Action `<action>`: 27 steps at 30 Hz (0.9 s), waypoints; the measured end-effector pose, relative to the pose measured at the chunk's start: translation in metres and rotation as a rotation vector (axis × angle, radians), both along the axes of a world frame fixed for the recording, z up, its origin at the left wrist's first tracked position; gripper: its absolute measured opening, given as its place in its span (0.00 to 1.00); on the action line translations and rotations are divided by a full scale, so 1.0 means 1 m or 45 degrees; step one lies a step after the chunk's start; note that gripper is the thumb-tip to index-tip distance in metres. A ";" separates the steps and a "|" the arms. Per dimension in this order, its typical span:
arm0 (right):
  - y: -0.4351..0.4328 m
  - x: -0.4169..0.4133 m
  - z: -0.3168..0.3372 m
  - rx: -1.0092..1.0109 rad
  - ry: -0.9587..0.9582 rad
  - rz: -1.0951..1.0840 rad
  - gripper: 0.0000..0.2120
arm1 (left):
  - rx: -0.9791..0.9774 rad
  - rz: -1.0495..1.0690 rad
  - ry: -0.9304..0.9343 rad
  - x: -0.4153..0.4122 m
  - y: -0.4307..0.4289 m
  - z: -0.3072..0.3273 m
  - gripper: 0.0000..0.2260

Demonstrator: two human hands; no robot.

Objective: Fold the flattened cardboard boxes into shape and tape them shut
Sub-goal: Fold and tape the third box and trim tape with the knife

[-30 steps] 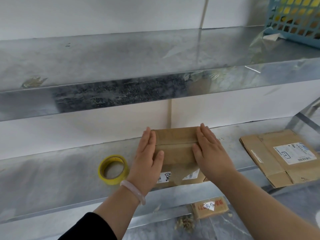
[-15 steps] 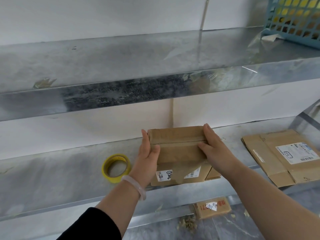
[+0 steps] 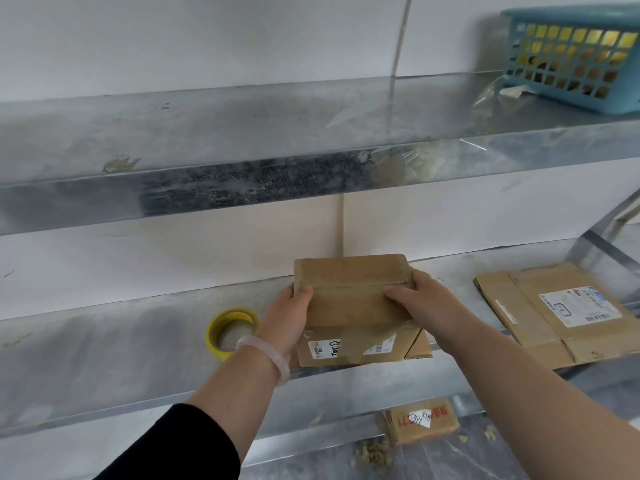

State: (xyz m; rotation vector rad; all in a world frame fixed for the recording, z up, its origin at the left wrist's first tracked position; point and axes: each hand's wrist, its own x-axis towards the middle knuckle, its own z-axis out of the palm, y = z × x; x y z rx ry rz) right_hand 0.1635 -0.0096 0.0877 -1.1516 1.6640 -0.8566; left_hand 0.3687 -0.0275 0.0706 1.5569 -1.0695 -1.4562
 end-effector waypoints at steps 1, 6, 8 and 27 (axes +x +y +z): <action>0.005 0.000 0.003 -0.032 0.012 -0.025 0.12 | -0.047 -0.002 -0.017 0.002 0.004 0.001 0.11; 0.033 0.002 0.012 -0.160 -0.280 -0.360 0.08 | -0.281 0.096 0.137 0.017 0.029 0.005 0.13; 0.041 0.003 0.014 -0.128 -0.344 -0.389 0.13 | -0.288 0.103 0.195 0.024 0.036 0.005 0.21; 0.060 0.010 -0.020 -0.214 -0.273 -0.195 0.07 | -0.376 -0.138 0.066 0.050 0.050 -0.023 0.32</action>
